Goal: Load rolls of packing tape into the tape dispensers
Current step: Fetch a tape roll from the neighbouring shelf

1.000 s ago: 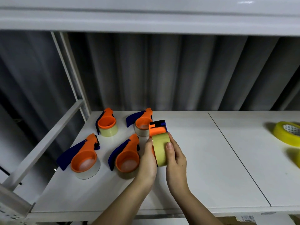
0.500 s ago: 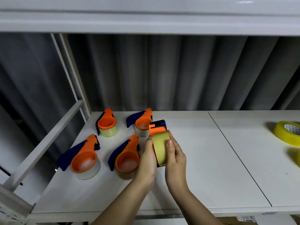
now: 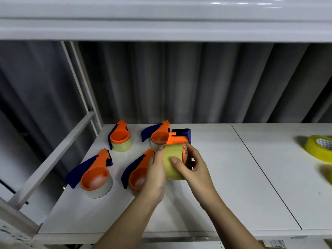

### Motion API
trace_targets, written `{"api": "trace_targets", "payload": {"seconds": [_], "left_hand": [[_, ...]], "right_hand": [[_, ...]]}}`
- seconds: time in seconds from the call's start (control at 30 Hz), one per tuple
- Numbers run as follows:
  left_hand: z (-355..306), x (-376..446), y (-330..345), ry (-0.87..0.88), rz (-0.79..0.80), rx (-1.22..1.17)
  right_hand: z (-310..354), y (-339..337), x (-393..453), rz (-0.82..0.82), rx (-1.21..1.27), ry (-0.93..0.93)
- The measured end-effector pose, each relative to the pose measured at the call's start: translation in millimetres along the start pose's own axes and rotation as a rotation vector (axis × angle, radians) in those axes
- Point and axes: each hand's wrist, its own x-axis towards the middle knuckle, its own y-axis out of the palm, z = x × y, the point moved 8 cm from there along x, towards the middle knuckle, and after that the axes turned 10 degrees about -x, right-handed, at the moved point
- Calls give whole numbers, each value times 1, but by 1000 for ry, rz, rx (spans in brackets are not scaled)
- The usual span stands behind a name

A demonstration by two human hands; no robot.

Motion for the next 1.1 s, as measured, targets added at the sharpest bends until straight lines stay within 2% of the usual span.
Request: {"api": "trace_targets", "payload": {"seconds": [0.37,0.63,0.87,1.1], "left_hand": [[1,-7,16,-56,39,-141],[1,-18,31,-82,177,-214],[-4,-10,24,-49,105,-195],[-3,-5,18,-119,-1,-240]], "right_hand": [[12,-8,-9,-177,-236,-157],[12,-5,-8,-204,-86,-60],[12,5,-10,-236,-12,-42],[20,4,-5,-187,4,-46]]}}
